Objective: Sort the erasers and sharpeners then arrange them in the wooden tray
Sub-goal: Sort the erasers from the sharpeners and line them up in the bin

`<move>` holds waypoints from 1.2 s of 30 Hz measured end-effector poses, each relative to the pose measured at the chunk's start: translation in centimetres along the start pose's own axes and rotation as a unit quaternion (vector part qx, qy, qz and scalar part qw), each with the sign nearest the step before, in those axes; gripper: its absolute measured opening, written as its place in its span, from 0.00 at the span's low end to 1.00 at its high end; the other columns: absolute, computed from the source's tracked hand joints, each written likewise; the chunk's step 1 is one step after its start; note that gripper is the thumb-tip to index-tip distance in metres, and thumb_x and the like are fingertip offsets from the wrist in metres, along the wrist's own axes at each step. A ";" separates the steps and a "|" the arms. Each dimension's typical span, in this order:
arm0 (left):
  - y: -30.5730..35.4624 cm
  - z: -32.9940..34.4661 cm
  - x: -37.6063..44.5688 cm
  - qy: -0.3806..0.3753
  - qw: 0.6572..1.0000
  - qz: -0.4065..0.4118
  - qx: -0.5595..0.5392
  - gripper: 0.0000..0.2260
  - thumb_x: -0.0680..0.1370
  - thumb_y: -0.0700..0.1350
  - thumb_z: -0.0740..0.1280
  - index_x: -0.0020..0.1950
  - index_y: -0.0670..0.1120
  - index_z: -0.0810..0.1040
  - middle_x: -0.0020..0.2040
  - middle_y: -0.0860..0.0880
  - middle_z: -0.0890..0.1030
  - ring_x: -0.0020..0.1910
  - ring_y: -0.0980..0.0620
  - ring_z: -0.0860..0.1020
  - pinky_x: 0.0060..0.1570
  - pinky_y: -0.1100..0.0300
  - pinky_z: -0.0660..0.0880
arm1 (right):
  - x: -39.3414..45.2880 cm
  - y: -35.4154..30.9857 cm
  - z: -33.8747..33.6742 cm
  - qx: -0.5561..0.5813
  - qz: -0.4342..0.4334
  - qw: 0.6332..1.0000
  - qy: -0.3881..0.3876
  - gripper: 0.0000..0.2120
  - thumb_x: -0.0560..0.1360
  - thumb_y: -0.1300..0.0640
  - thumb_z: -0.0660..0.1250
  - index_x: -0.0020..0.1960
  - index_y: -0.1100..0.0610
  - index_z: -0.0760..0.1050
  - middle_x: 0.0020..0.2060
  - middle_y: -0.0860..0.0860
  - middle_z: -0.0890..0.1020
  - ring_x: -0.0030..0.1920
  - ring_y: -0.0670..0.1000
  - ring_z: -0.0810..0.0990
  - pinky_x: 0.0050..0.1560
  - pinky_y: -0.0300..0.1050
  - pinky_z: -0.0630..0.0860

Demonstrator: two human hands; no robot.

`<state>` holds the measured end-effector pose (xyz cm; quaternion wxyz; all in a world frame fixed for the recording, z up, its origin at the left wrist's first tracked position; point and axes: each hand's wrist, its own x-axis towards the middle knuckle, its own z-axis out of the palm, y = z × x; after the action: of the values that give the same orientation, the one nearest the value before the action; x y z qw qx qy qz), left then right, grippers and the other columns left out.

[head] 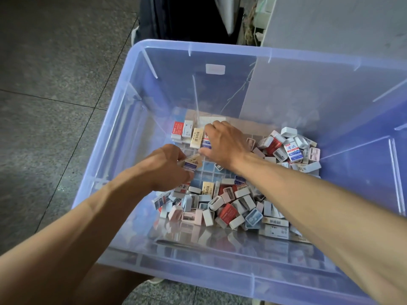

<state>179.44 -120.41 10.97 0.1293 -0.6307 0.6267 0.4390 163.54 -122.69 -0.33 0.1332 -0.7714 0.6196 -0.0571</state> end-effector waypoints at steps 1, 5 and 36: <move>0.0 0.0 0.0 0.003 1.000 0.000 -0.004 0.06 0.76 0.45 0.71 0.50 0.45 0.78 0.48 0.43 0.83 0.47 0.42 0.82 0.45 0.52 0.78 | 0.4 -0.2 0.3 0.016 0.010 1.000 0.010 0.18 0.76 0.46 0.71 0.55 0.58 0.72 0.50 0.54 0.79 0.45 0.51 0.73 0.43 0.44 0.70; 0.0 -0.2 0.2 0.015 1.000 0.003 -0.024 0.07 0.76 0.45 0.71 0.50 0.44 0.79 0.46 0.42 0.83 0.39 0.46 0.79 0.37 0.58 0.73 | 0.6 -0.1 1.1 0.049 0.033 0.998 0.039 0.17 0.76 0.47 0.71 0.55 0.58 0.73 0.50 0.54 0.81 0.43 0.51 0.73 0.41 0.42 0.70; 0.0 0.4 1.4 -0.007 0.994 0.049 -0.095 0.13 0.78 0.37 0.67 0.61 0.45 0.79 0.52 0.48 0.84 0.51 0.47 0.82 0.53 0.45 0.80 | 0.7 3.0 -2.7 0.334 0.337 0.877 -0.077 0.07 0.76 0.56 0.73 0.46 0.60 0.81 0.34 0.53 0.85 0.35 0.49 0.85 0.41 0.46 0.84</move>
<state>179.05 -121.06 9.76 0.0516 -0.6058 0.6115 0.5064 160.21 -124.36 1.38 0.4419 -0.4276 0.7737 -0.1526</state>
